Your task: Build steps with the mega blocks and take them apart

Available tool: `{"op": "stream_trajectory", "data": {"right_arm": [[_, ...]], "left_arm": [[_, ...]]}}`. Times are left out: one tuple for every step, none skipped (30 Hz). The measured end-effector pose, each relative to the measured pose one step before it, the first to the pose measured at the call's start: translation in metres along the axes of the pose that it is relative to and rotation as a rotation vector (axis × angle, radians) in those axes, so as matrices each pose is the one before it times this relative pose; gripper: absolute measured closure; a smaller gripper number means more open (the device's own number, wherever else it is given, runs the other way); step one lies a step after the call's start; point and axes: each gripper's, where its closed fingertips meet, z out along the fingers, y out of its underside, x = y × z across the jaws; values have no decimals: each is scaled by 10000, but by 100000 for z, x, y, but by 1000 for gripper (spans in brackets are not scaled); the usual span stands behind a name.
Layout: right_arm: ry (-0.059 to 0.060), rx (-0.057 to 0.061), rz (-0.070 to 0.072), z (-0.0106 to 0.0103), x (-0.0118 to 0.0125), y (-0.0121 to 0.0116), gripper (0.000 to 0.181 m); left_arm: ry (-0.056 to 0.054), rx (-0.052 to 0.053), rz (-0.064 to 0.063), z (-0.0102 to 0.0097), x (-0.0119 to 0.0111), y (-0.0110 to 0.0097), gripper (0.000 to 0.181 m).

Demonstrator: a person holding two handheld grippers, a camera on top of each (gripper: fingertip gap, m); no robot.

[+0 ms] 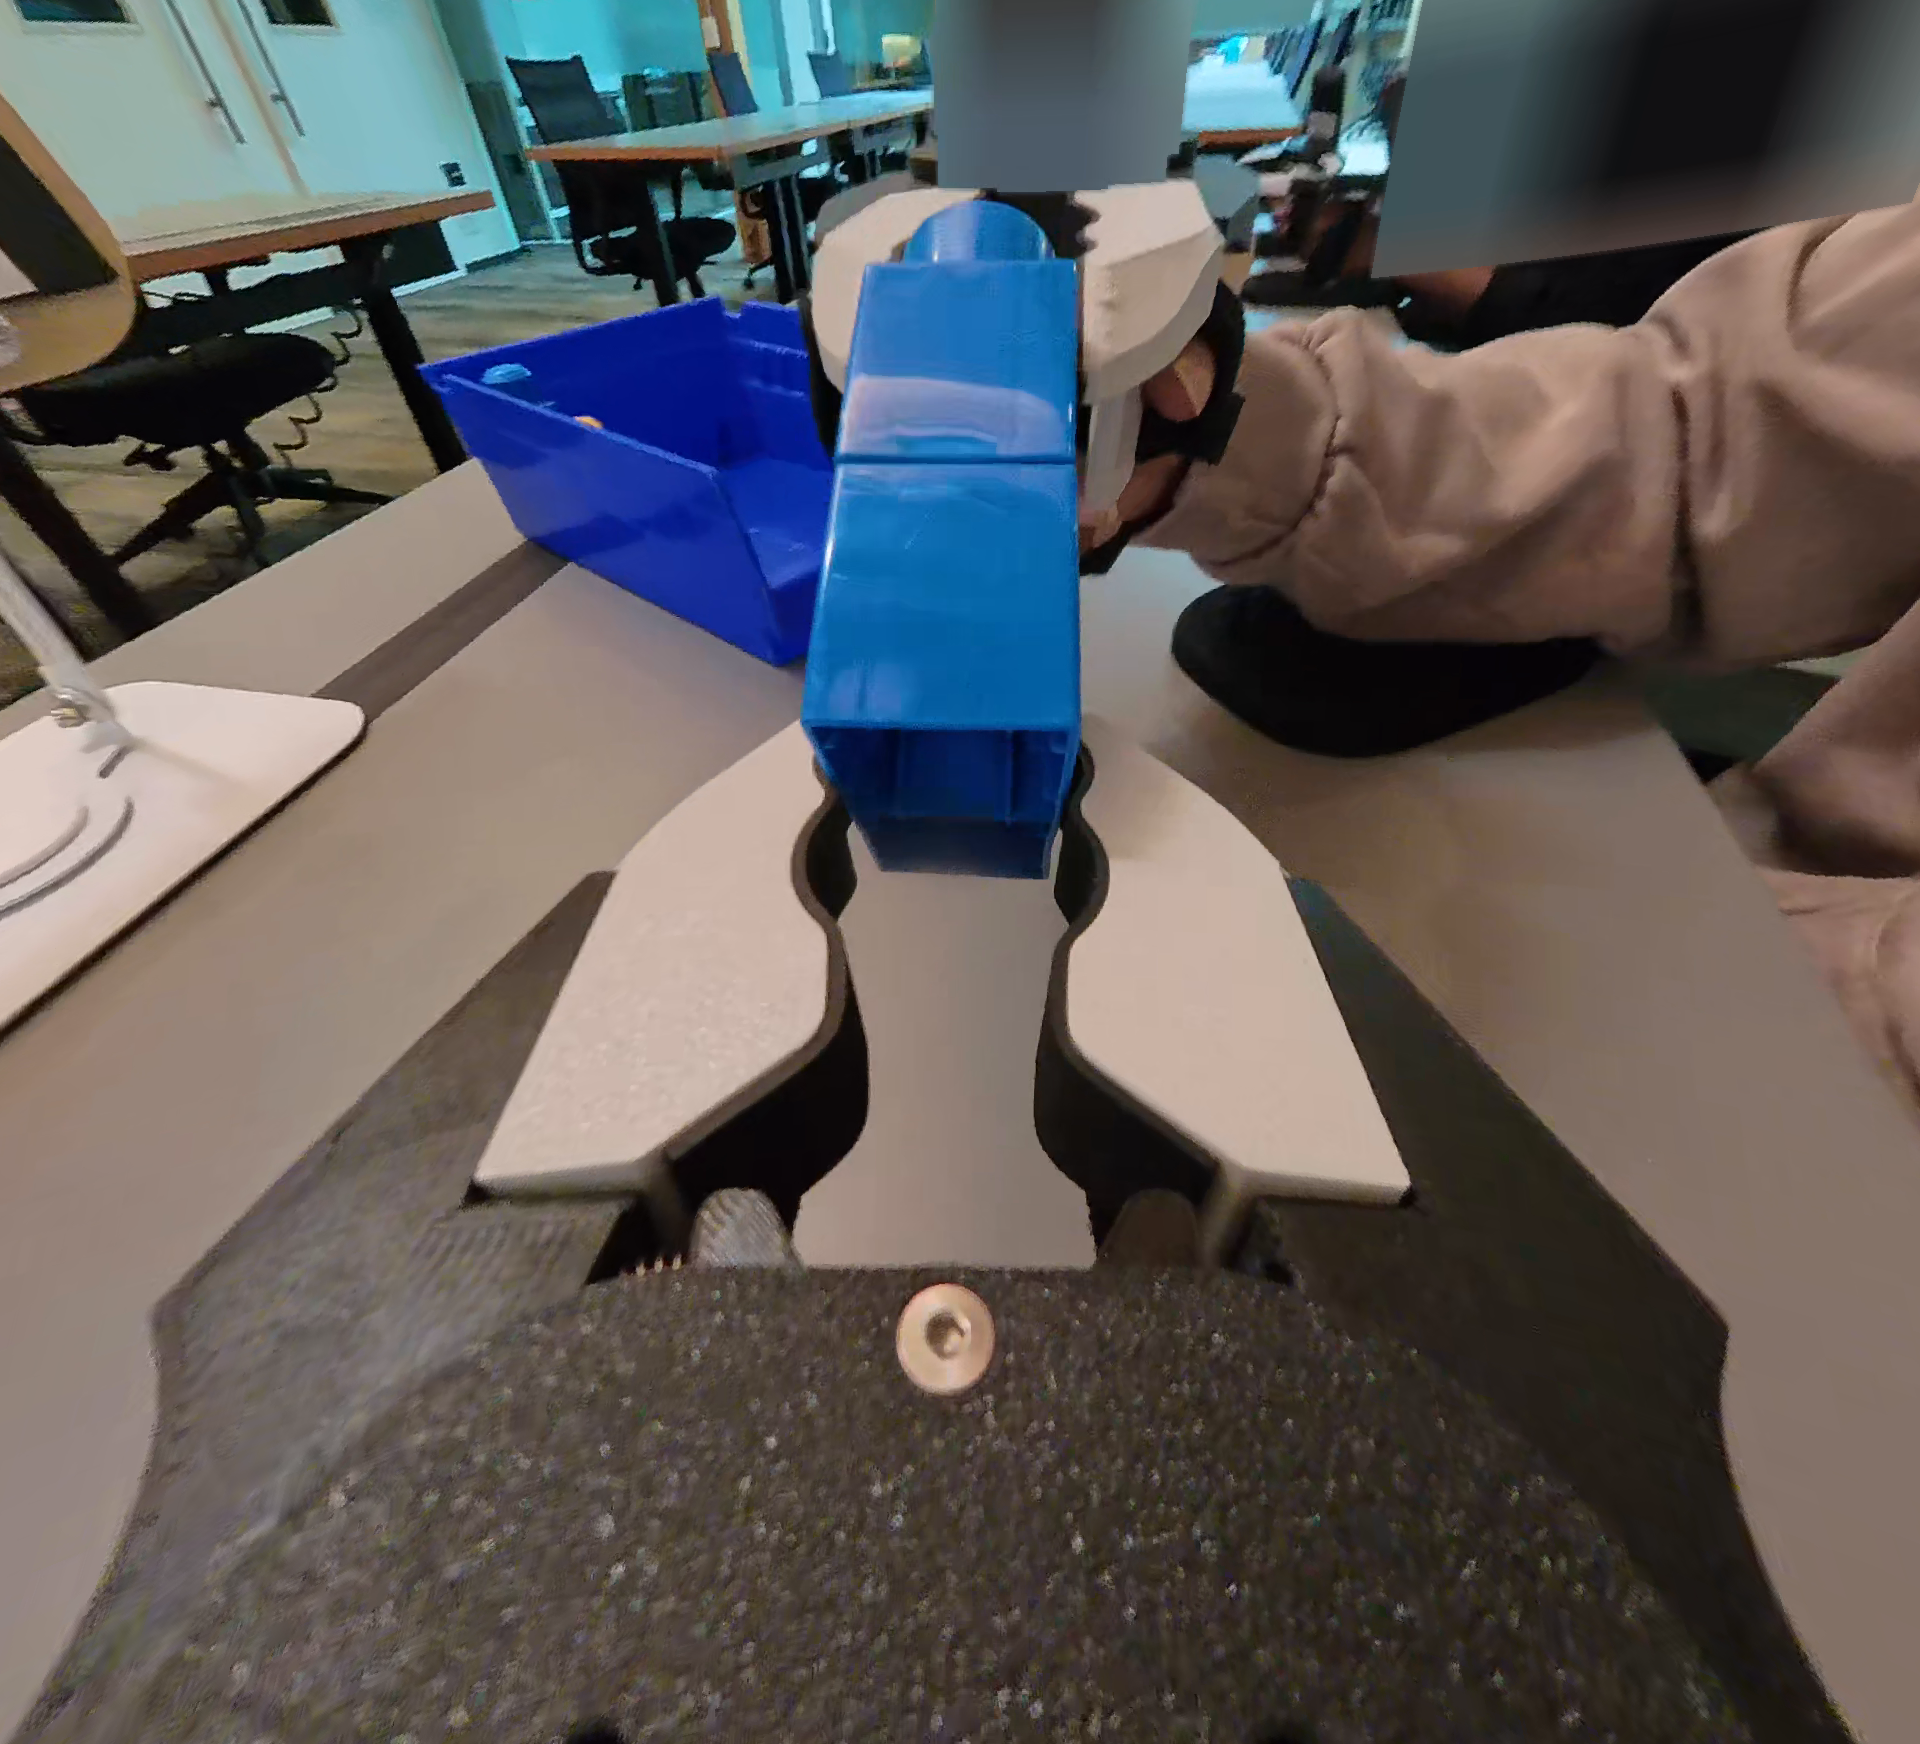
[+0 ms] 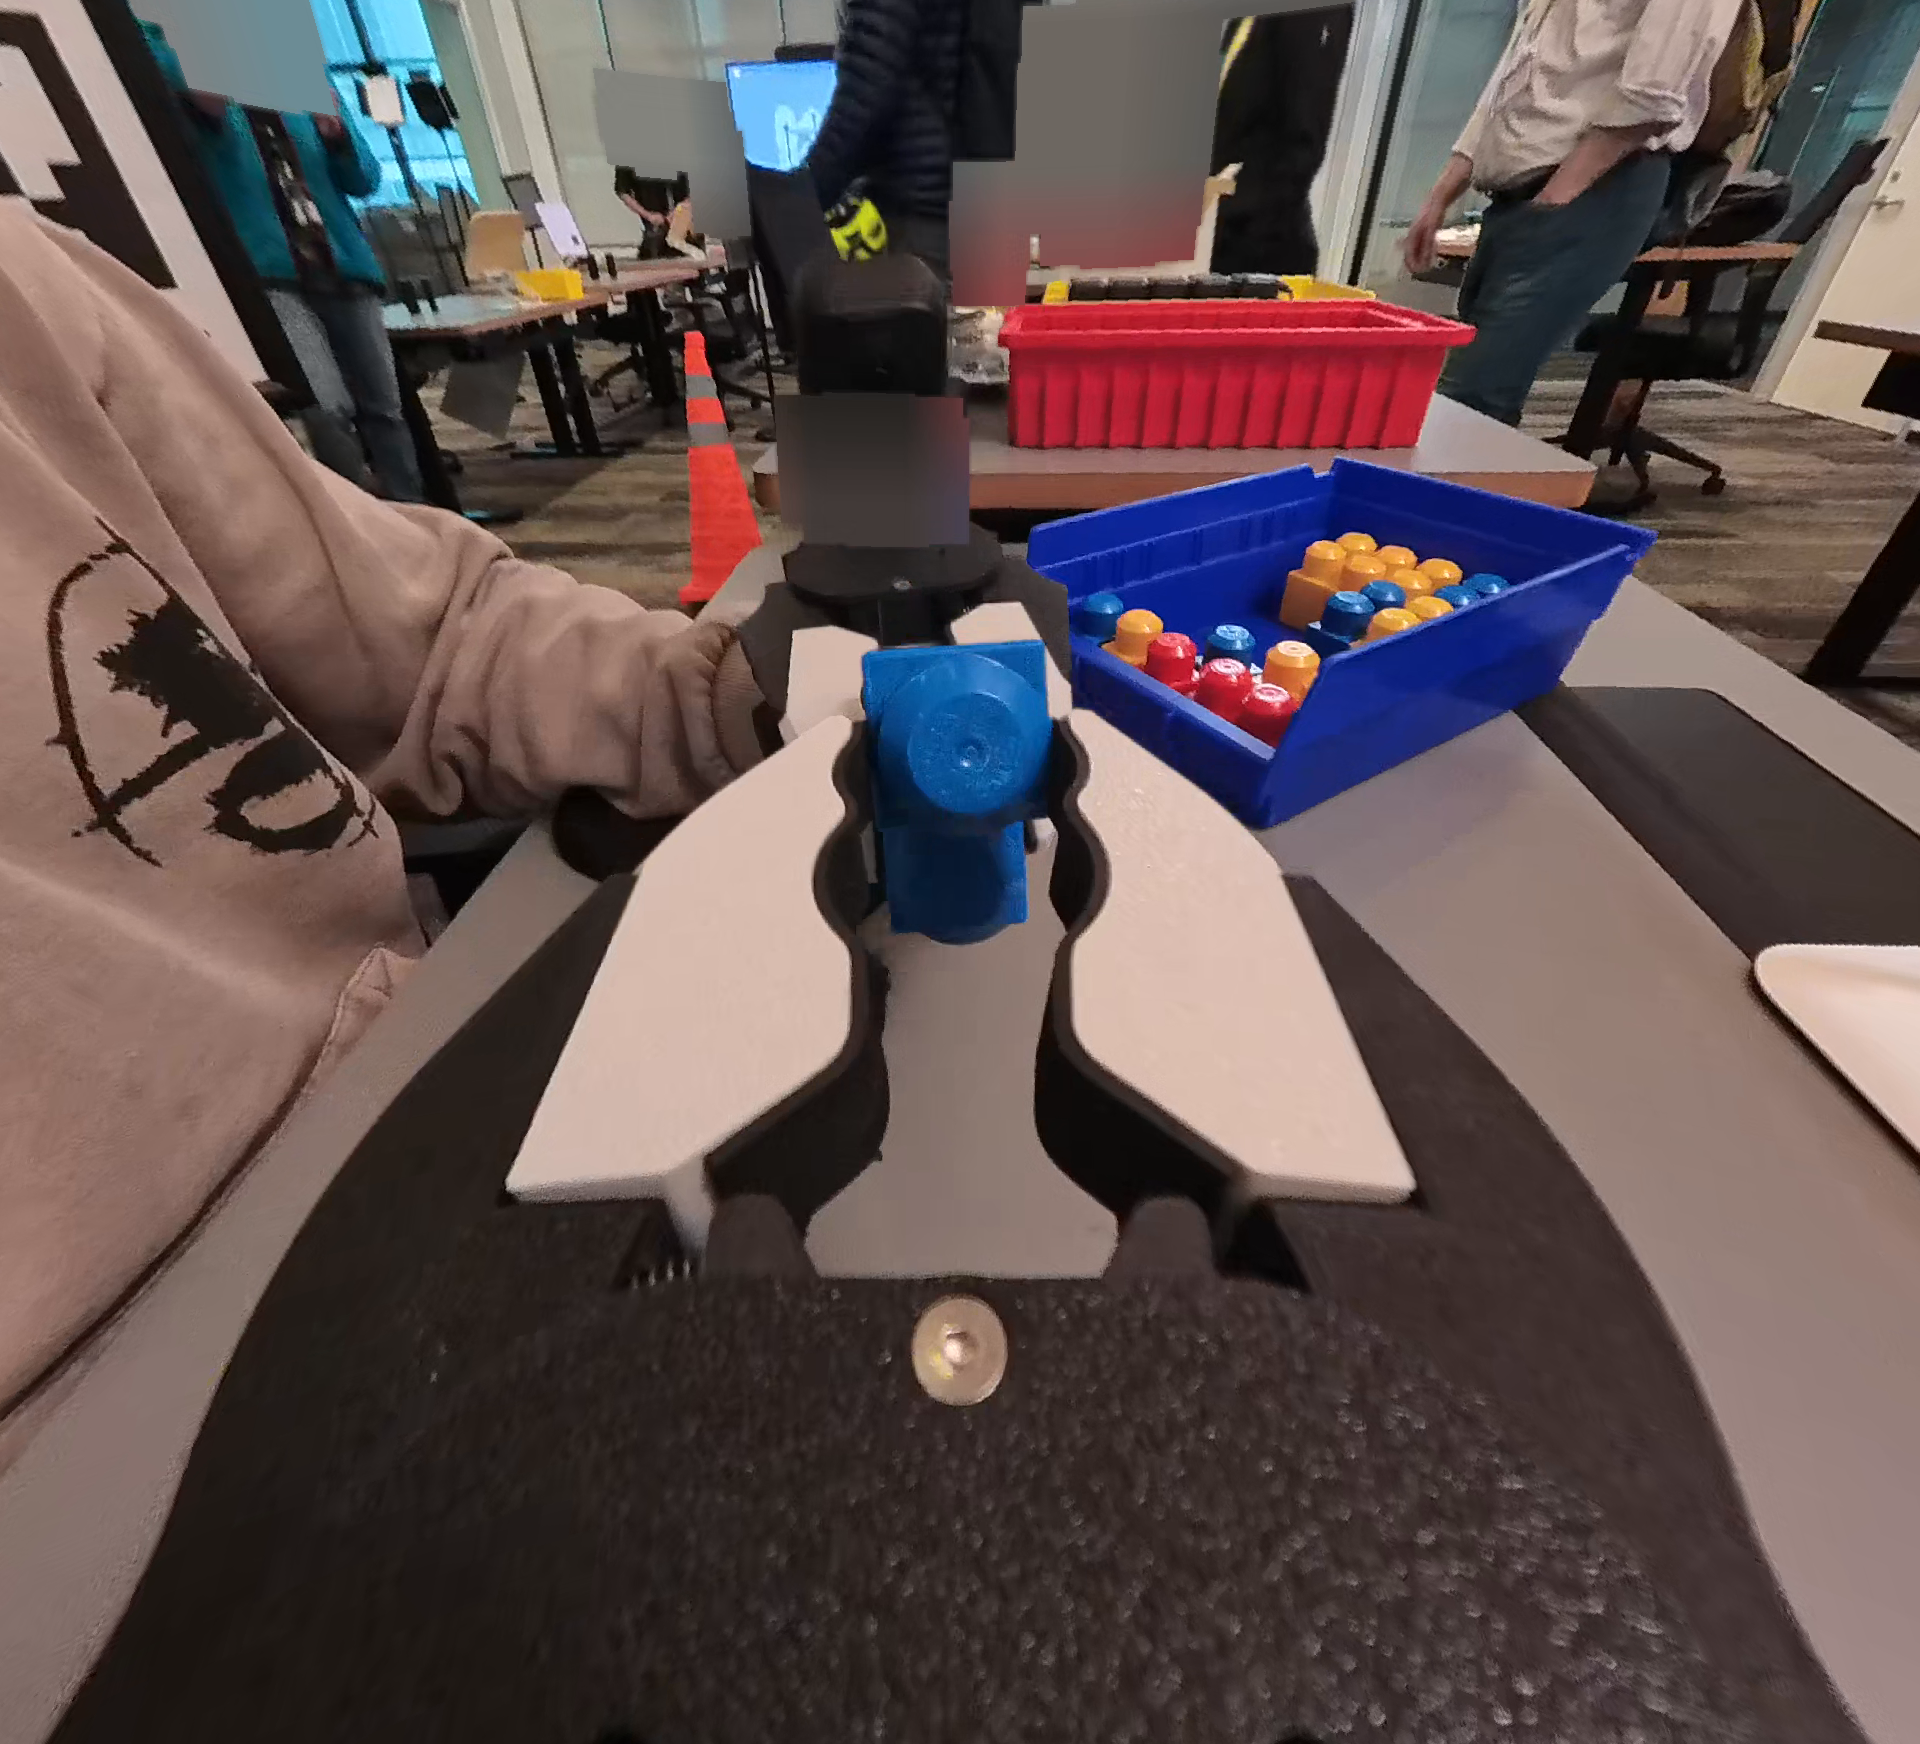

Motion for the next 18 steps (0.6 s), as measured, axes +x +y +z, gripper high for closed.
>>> {"op": "stream_trajectory", "data": {"right_arm": [[63, -145, -91, -62, 43, 178, 149], [42, -134, -77, -65, -13, 162, 149], [27, -180, -164, -86, -89, 170, 149], [-8, -319, -206, -86, -160, 273, 149], [-15, -461, -261, -125, -153, 382, 149], [-68, -339, -182, -84, -230, 211, 149], [-84, -369, -149, -33, -237, 266, 149], [15, -298, -173, -1, -122, 215, 149], [40, -170, -72, -5, -107, 71, 149], [90, 5, -20, -34, -35, -141, 149], [171, 194, -27, -89, 37, -351, 148], [203, 166, -33, -132, 43, -257, 148], [205, 100, -49, -205, 8, -157, 146], [119, 242, -36, -273, -155, -286, 144], [59, 257, 63, -266, -173, -298, 144], [55, 132, 96, -159, -155, -130, 145], [123, 4, -11, -84, -101, 53, 148], [52, 68, -40, -90, -230, -31, 149]], "left_arm": [[-136, -164, 160, 72, -106, 165, 144], [-88, -150, 134, 81, -38, 153, 144], [-25, -166, 130, 78, 56, 187, 144], [-17, -236, 180, 73, 77, 247, 144], [37, -197, 151, 47, 145, 182, 144], [170, -156, 40, 48, 257, 145, 144], [115, -112, 51, 48, 176, 157, 144], [50, -35, 48, 42, 86, 94, 144], [84, 71, -38, 13, 98, -58, 144], [109, 206, -124, -21, 85, -272, 144], [97, 269, -138, -41, 85, -408, 144], [48, 228, -78, -55, 77, -402, 144], [12, 136, -30, -44, 69, -244, 144], [33, 89, -36, -30, 109, -133, 144], [70, 68, -54, 9, 186, -45, 144], [83, 44, -22, 63, 239, -8, 144], [54, 6, 23, 130, 245, 33, 144], [41, 23, 29, 157, 234, -3, 144]]}}
